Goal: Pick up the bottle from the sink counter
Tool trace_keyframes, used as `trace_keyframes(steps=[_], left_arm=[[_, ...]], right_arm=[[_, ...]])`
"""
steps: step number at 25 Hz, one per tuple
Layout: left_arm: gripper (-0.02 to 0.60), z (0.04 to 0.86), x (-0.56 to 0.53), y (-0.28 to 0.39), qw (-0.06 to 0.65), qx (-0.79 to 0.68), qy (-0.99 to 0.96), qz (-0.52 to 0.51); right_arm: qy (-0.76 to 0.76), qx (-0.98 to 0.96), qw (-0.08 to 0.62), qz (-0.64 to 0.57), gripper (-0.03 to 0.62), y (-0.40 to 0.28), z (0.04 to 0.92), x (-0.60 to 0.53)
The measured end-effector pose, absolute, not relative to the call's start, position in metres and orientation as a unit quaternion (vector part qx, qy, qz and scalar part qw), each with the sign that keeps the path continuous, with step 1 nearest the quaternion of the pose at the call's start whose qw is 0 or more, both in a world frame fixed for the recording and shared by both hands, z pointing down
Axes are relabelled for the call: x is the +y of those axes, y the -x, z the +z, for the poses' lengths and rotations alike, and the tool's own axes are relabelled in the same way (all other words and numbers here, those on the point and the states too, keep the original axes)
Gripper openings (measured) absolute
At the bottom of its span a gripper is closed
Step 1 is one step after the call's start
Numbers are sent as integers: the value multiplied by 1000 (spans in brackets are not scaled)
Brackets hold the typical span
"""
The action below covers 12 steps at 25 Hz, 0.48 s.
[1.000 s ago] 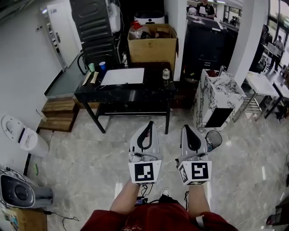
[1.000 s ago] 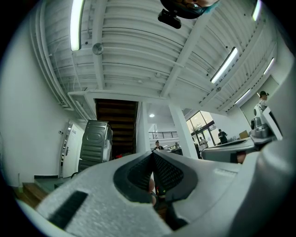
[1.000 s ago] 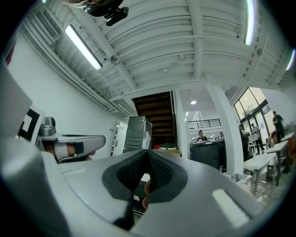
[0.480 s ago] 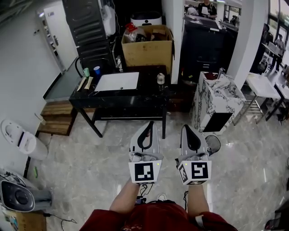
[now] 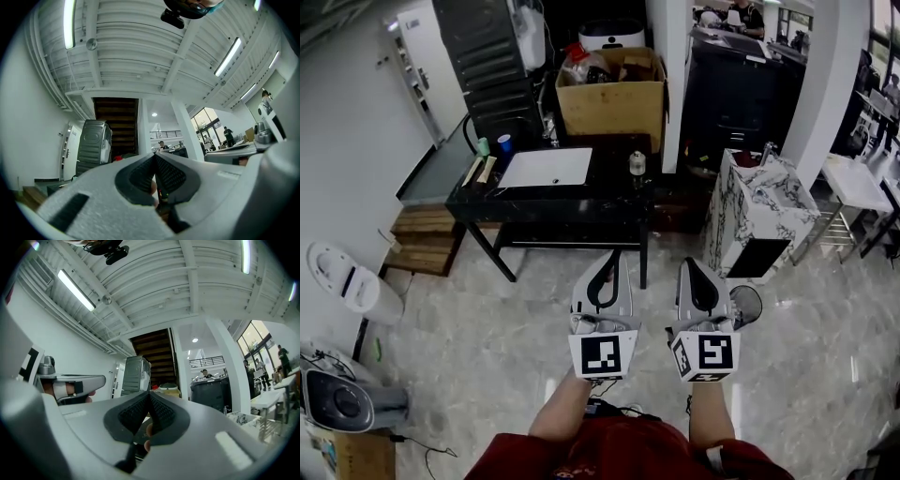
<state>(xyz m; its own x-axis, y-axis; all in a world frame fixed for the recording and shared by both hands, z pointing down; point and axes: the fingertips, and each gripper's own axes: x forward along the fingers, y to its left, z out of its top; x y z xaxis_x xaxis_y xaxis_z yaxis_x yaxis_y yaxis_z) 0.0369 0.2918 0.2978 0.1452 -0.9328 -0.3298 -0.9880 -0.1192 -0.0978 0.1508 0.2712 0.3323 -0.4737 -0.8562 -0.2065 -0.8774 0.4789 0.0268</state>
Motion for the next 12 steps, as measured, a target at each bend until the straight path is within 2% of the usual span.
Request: trace_keyframes(steps=[12], left_arm=[[2, 303, 247, 1, 142, 646, 742, 108]], right_arm=[[510, 854, 67, 74, 2, -114, 337, 230]])
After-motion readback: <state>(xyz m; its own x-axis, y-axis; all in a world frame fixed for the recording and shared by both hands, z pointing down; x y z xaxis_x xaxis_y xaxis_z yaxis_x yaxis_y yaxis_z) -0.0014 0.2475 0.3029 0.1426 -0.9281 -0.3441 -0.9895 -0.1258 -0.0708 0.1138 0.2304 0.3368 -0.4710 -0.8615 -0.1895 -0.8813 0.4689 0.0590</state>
